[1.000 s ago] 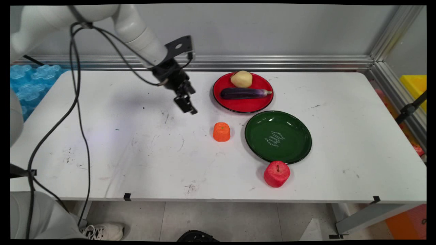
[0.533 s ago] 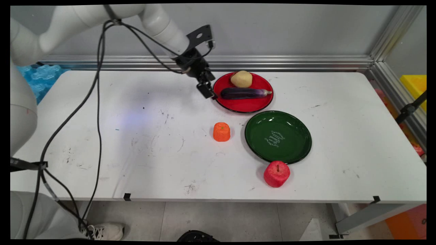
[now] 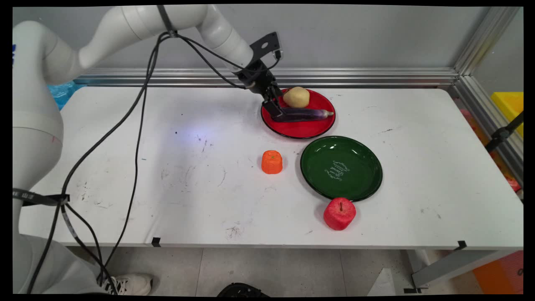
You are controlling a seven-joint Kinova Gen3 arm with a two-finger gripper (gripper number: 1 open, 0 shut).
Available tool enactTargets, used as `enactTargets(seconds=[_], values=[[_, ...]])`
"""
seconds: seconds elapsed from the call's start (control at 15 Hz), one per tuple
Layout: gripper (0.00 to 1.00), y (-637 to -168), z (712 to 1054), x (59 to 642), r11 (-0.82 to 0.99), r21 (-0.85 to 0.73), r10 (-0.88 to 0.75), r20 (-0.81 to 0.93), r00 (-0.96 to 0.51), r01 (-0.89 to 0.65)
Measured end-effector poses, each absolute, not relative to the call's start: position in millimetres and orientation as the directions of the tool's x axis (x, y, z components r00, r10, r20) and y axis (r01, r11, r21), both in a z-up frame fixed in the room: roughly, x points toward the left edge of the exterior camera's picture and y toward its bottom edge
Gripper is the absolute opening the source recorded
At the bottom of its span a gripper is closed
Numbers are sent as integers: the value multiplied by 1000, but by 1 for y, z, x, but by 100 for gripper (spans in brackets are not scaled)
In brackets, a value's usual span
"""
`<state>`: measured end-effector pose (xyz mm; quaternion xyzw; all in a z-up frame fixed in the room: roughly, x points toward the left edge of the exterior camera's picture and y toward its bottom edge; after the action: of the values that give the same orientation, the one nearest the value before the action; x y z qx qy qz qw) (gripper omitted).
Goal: Pick up the eggplant from the red plate
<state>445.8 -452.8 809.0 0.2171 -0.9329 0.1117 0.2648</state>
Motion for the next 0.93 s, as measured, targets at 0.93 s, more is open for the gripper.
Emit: enactTargets(seconds=[0.93], values=[[100,-482,761,434,874,-74,-362,562,-744,-481]])
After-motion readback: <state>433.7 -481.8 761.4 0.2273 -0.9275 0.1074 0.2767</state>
